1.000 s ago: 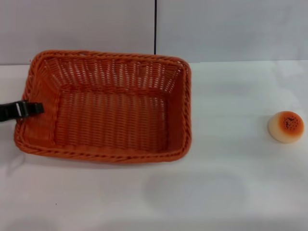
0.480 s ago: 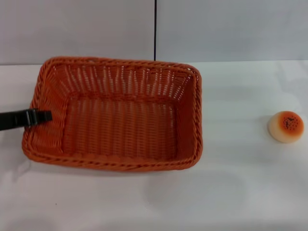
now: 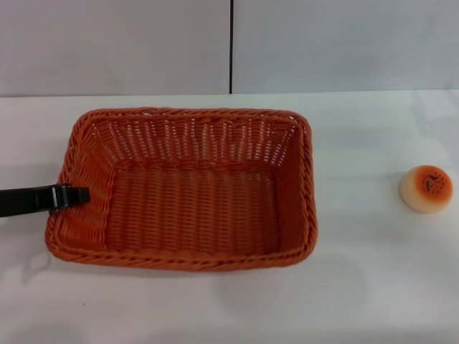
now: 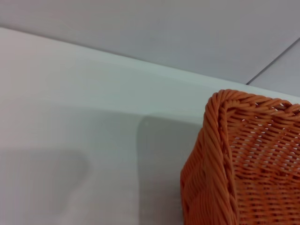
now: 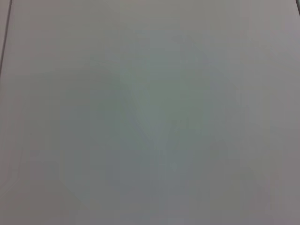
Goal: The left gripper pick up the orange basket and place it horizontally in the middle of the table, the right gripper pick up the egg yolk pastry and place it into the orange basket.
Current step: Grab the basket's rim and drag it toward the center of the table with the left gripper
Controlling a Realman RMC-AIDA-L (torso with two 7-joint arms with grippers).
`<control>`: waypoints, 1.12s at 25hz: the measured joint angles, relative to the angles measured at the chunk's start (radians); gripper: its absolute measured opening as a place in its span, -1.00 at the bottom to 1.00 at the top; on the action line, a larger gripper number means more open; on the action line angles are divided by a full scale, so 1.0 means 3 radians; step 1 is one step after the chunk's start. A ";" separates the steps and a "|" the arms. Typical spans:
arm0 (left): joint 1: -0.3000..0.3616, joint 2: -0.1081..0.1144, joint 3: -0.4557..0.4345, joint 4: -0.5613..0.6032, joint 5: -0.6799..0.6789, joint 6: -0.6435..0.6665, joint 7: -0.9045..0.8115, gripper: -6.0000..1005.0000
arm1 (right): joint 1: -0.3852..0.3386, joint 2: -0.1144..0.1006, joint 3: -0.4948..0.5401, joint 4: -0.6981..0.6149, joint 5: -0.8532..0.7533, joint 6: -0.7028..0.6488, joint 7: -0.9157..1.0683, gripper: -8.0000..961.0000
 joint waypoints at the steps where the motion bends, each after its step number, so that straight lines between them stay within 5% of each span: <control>1: -0.0005 0.0003 -0.0002 -0.0015 -0.0004 0.0008 0.0000 -0.67 | 0.0000 -0.0001 0.0000 -0.0005 0.0000 0.0000 0.0000 0.31; 13: -0.0165 0.0019 -0.0127 -0.0432 -0.0316 0.0136 0.0075 -0.48 | -0.0016 -0.0010 -0.0020 -0.0016 0.0000 -0.0010 0.0000 0.31; 28: -0.0191 0.0025 -0.0512 -0.0460 -0.0722 0.0279 0.0345 0.27 | -0.0019 -0.0010 -0.0031 -0.0016 -0.0001 -0.0009 -0.0001 0.30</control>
